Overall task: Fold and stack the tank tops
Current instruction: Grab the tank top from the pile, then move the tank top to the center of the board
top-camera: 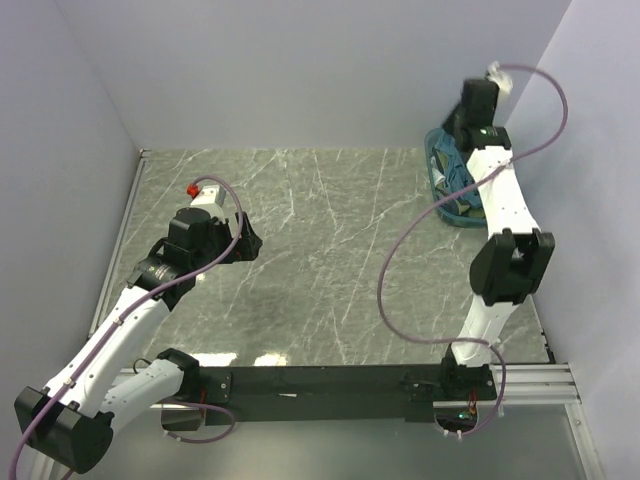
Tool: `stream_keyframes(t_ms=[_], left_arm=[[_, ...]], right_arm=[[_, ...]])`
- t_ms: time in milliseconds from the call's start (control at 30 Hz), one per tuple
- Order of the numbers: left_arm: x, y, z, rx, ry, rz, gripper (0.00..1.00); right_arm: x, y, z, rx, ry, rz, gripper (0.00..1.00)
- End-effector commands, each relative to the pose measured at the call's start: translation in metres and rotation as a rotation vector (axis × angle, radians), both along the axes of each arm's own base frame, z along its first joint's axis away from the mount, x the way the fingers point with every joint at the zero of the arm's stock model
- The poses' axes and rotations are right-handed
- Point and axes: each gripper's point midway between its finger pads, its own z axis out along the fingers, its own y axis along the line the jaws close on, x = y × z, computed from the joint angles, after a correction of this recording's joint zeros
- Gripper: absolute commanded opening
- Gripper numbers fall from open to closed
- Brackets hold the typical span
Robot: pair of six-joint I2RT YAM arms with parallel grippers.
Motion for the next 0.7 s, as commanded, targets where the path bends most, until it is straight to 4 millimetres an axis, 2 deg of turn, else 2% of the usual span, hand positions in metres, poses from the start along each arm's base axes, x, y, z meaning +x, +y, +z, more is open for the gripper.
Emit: stream_keyframes(t_ms=[0, 33, 67, 100, 133, 167, 200, 233, 267, 300, 367, 400, 433, 467, 500, 567, 600, 633, 667], left_arm=[[0.005, 0.000, 0.013, -0.020, -0.045, 0.010, 0.98], [0.004, 0.001, 0.012, -0.021, -0.041, 0.013, 0.98], [0.005, 0.002, 0.013, -0.018, -0.046, 0.018, 0.98], [0.005, 0.002, 0.014, -0.019, -0.049, 0.019, 0.98], [0.005, 0.003, 0.016, -0.019, -0.052, 0.024, 0.98], [0.005, 0.004, 0.017, -0.019, -0.057, 0.030, 0.98], [0.005, 0.006, 0.018, -0.017, -0.065, 0.043, 0.99], [0.005, 0.008, 0.020, -0.018, -0.071, 0.052, 0.98], [0.005, 0.009, 0.021, -0.020, -0.074, 0.061, 0.99], [0.005, 0.011, 0.022, -0.018, -0.079, 0.071, 0.99], [0.005, 0.012, 0.026, -0.024, -0.091, 0.077, 0.99], [0.005, 0.012, 0.026, -0.026, -0.093, 0.079, 0.99], [0.005, 0.012, 0.026, -0.028, -0.093, 0.079, 0.99], [0.005, 0.011, 0.025, -0.030, -0.089, 0.079, 0.98], [0.005, 0.009, 0.024, -0.044, -0.081, 0.078, 0.98], [0.005, 0.004, 0.017, -0.065, -0.048, 0.065, 0.95], [0.005, -0.001, 0.013, -0.086, -0.034, 0.058, 0.94], [0.003, -0.006, 0.002, -0.131, 0.010, 0.068, 0.91], [0.002, -0.014, -0.009, -0.167, 0.054, 0.055, 0.88]], right_arm=[[-0.047, 0.094, 0.149, -0.109, -0.267, 0.214, 0.00], [-0.065, 0.108, 0.177, -0.109, -0.323, 0.247, 0.00], [-0.075, 0.121, 0.189, -0.111, -0.352, 0.281, 0.00], [-0.090, 0.156, 0.199, -0.100, -0.382, 0.362, 0.00], [-0.107, 0.165, 0.212, -0.093, -0.421, 0.385, 0.00], [-0.118, 0.177, 0.218, -0.076, -0.442, 0.408, 0.00], [-0.129, 0.202, 0.207, -0.059, -0.433, 0.483, 0.00], [-0.144, 0.207, 0.223, -0.038, -0.487, 0.510, 0.00], [-0.150, 0.214, 0.222, -0.013, -0.495, 0.530, 0.00], [-0.151, 0.223, 0.205, -0.002, -0.468, 0.559, 0.00], [-0.158, 0.240, 0.192, 0.053, -0.448, 0.635, 0.00], [-0.157, 0.245, 0.164, 0.055, -0.391, 0.651, 0.00], [-0.157, 0.243, 0.159, 0.071, -0.395, 0.633, 0.00], [-0.157, 0.243, 0.145, 0.079, -0.375, 0.626, 0.00], [-0.159, 0.242, 0.123, 0.079, -0.337, 0.623, 0.00], [-0.163, 0.240, 0.105, 0.095, -0.304, 0.616, 0.00], [-0.167, 0.240, 0.077, 0.096, -0.254, 0.623, 0.00], [-0.174, 0.238, 0.074, 0.107, -0.257, 0.624, 0.00], [-0.178, 0.235, 0.063, 0.118, -0.238, 0.614, 0.00]])
